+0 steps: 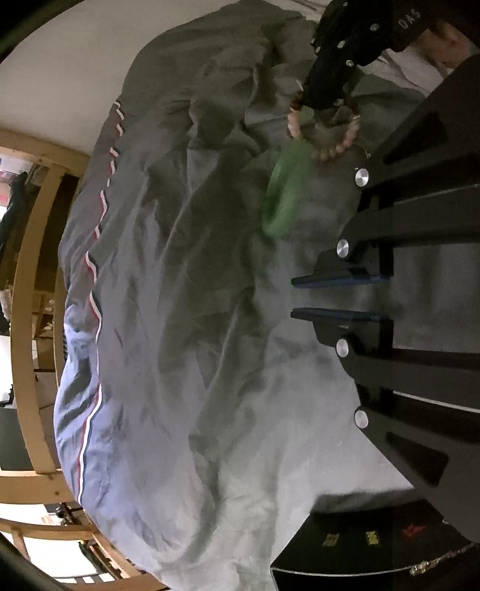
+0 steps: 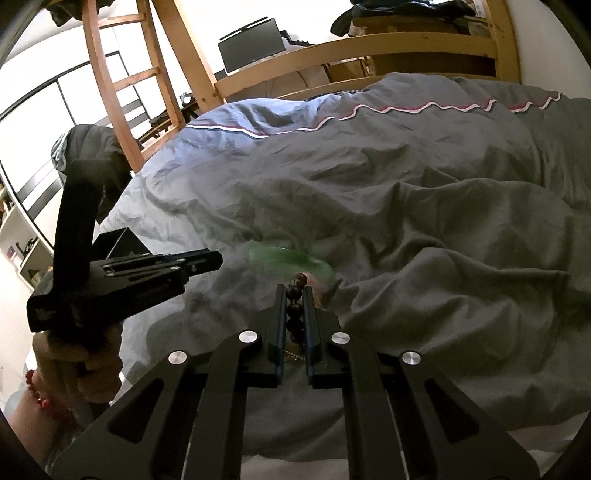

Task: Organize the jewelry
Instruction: 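Lift the jade bangle with left tool while right tool lifts pink-brown bracelet, then carry the jade bangle and pink-brown bracelet over the black box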

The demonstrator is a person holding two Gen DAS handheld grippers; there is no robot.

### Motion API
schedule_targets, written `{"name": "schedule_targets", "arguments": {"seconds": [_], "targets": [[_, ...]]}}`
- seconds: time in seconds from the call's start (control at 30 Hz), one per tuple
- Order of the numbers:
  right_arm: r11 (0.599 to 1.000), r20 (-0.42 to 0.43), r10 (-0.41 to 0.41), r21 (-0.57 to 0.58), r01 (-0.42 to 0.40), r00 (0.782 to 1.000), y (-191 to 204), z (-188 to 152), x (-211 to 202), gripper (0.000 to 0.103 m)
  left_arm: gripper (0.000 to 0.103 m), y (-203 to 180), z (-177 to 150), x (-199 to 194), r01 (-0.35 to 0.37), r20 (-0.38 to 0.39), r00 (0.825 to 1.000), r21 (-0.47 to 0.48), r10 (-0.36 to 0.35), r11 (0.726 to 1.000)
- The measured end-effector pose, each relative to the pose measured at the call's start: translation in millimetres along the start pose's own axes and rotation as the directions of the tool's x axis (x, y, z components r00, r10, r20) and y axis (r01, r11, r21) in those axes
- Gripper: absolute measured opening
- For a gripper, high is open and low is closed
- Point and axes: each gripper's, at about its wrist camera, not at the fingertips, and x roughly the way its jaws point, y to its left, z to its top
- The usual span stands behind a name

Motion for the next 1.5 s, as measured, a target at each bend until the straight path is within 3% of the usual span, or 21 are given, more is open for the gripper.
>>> {"name": "schedule_targets", "arguments": {"seconds": [0.07, 0.13, 0.17, 0.2, 0.37, 0.43, 0.5, 0.53, 0.6, 0.67, 0.77, 1.0, 1.27, 1.5], "targets": [[1.0, 0.0, -0.006, 0.004, 0.006, 1.0, -1, 0, 0, 0.009, 0.015, -9, -1, -1, -0.014, 0.016, 1.0, 0.041, 0.013, 0.999], [1.0, -0.002, -0.008, 0.007, 0.008, 1.0, 0, 1, 0, 0.009, 0.061, -16, -2, -1, -0.009, 0.014, 1.0, 0.071, 0.008, 0.997], [1.0, -0.006, -0.006, 0.013, 0.006, 1.0, -1, 0, 1, 0.009, 0.094, -20, -3, -4, -0.001, 0.03, 1.0, 0.085, -0.002, 0.996], [1.0, -0.007, -0.005, 0.019, 0.005, 1.0, -2, 0, 1, 0.009, 0.097, -25, -5, -9, 0.002, 0.067, 0.998, 0.101, -0.009, 0.995], [0.999, -0.01, -0.028, 0.036, 0.029, 1.0, -6, 1, 3, 0.009, 0.097, -37, -3, 3, 0.031, 0.031, 0.999, 0.121, -0.035, 0.992], [0.999, -0.014, -0.037, 0.035, 0.037, 0.999, -7, 0, 4, 0.009, 0.09, -41, 0, 16, 0.021, -0.003, 1.0, 0.118, -0.021, 0.993], [0.999, -0.016, -0.04, 0.032, 0.04, 0.999, -7, 0, 4, 0.009, 0.053, -43, 2, 36, 0.007, -0.069, 0.998, 0.119, 0.001, 0.993], [0.999, -0.016, -0.042, 0.033, 0.043, 0.999, -7, 0, 5, 0.009, 0.049, -43, 1, 41, -0.009, -0.077, 0.997, 0.116, 0.018, 0.993], [0.998, -0.016, -0.043, 0.036, 0.044, 0.999, -8, 0, 5, 0.009, 0.025, -40, -1, 40, -0.017, -0.07, 0.997, 0.112, 0.025, 0.994], [0.998, -0.014, -0.042, 0.038, 0.042, 0.999, -8, 1, 4, 0.009, 0.009, -33, 3, 35, 0.014, -0.073, 0.997, 0.082, -0.008, 0.996], [0.999, -0.008, -0.038, 0.037, 0.038, 0.999, -8, 1, 3, 0.009, 0.009, -27, 6, 28, 0.047, -0.063, 0.997, 0.055, -0.044, 0.997], [0.999, 0.036, -0.019, 0.04, 0.018, 0.999, -6, 3, -11, 0.009, 0.009, -35, 10, 4, 0.025, -0.017, 1.0, 0.077, -0.024, 0.997], [0.993, 0.069, 0.076, 0.084, -0.082, 0.995, -4, 10, -36, 0.009, 0.009, -25, 9, -33, 0.015, 0.018, 1.0, 0.018, -0.015, 1.0], [0.994, 0.076, 0.09, 0.059, -0.095, 0.993, 11, 10, -52, 0.009, 0.01, -17, -9, -66, -0.012, 0.032, 0.999, -0.014, 0.012, 1.0]]}}
